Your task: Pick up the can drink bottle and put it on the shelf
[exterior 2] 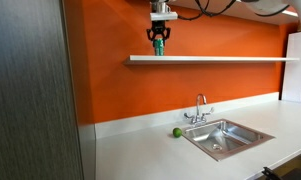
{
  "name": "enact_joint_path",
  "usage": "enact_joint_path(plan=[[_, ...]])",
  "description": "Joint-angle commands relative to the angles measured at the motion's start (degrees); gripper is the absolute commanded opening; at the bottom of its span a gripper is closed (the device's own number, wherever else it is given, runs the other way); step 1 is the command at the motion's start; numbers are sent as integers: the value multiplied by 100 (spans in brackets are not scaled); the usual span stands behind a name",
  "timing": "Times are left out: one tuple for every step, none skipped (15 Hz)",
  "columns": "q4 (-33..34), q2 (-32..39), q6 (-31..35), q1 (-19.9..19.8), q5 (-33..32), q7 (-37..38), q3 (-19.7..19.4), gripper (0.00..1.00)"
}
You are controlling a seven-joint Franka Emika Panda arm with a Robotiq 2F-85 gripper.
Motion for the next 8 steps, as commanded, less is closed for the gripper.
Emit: enact_joint_path(plan=[[496,262,-256,-28,78,-76,-11,38],[534,290,-259,-32,78,-75,-16,38],[571,317,-266,-35,81,-72,-27,38],[604,344,-274,-41,90,-72,-36,38],[645,374,-314,-35,82,-52,-50,88],[680,398,-327,-37,84,-35,-63,89],[714,429,-351,-41,79,-24,-76,96],[740,452,-381,-46,81,-17,-89,99]])
